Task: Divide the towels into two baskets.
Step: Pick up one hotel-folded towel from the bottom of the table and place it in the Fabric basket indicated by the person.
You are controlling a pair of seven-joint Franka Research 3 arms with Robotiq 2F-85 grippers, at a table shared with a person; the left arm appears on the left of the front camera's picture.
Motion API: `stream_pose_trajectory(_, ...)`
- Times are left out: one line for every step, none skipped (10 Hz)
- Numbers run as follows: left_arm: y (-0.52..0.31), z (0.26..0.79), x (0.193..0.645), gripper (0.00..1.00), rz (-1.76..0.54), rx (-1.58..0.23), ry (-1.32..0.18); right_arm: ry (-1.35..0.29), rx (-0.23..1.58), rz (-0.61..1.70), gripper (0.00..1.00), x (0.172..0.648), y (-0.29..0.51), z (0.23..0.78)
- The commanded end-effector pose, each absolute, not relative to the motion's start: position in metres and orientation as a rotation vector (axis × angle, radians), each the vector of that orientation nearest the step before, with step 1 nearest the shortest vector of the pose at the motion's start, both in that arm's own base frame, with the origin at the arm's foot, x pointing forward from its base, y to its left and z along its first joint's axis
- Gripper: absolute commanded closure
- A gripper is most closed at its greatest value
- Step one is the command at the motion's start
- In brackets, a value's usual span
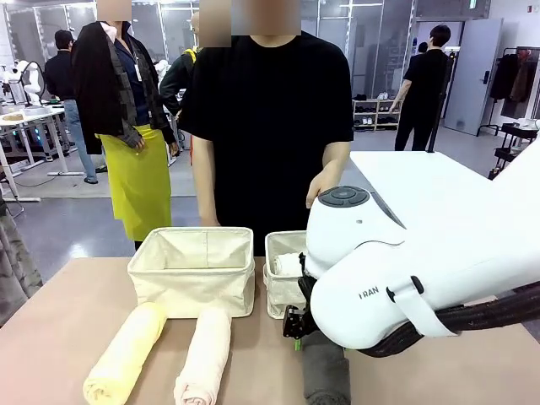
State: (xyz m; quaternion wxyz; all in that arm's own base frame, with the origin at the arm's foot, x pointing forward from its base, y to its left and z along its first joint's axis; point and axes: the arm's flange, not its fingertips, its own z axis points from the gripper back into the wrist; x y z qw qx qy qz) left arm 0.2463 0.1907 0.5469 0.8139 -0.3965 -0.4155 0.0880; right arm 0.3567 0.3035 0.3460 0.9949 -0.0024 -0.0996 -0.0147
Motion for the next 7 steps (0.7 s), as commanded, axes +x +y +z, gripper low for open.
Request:
stream_pose_trajectory(0.192,0.549,0.248,0.0,0.185,-0.862,-0.9,-0.231,-0.062,-0.094,0.0,0.362,0.321,0.336)
stream_pose_trajectory(0.192,0.549,0.248,0.0,0.185,-0.862,-0.9,-0.233,-0.074,-0.098,0.0,0.363,0.321,0.332)
stream_pose_trajectory(0.192,0.549,0.248,0.0,0.185,-0.862,-0.9,-0.224,-0.078,-0.101,0.0,0.366,0.321,0.327)
stream_pose_trajectory(0.192,0.549,0.248,0.0,0.185,-0.862,-0.9,-0.219,-0.073,-0.102,0.0,0.368,0.321,0.323)
stream_pose_trajectory(0.192,0.549,0.248,0.0,0.185,-0.862,-0.9,-0.217,-0.064,-0.104,0.0,0.371,0.32,0.32)
stream_pose_trajectory(0.192,0.549,0.248,0.0,0.185,-0.862,-0.9,-0.207,-0.056,-0.11,0.0,0.374,0.318,0.317)
stream_pose_trajectory(0.192,0.549,0.248,0.0,0.185,-0.862,-0.9,-0.201,-0.065,-0.117,0.0,0.376,0.317,0.312)
